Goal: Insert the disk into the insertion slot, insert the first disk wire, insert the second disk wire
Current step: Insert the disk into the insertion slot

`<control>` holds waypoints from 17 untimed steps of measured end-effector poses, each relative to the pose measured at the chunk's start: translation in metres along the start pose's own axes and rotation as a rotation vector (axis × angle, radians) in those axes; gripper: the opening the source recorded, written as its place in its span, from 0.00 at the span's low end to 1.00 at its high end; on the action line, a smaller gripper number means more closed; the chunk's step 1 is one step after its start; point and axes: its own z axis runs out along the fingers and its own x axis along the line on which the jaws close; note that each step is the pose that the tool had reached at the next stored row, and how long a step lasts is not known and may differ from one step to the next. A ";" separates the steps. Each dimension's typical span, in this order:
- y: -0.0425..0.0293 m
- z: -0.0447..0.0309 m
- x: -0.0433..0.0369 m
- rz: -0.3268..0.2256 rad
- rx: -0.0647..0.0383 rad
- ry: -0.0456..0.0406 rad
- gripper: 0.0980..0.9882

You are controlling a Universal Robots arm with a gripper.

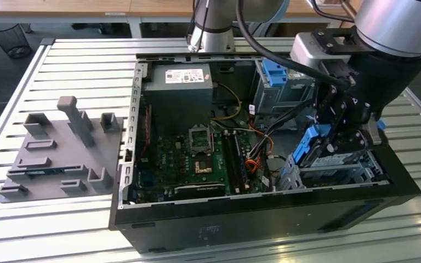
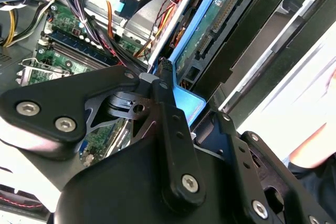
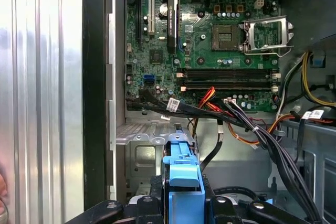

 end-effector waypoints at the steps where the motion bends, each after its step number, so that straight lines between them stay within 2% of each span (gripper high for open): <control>1: 0.0000 0.0005 0.0000 0.000 0.000 0.0000 0.30; 17: 0.0002 0.0098 0.0000 0.000 0.000 0.0000 0.30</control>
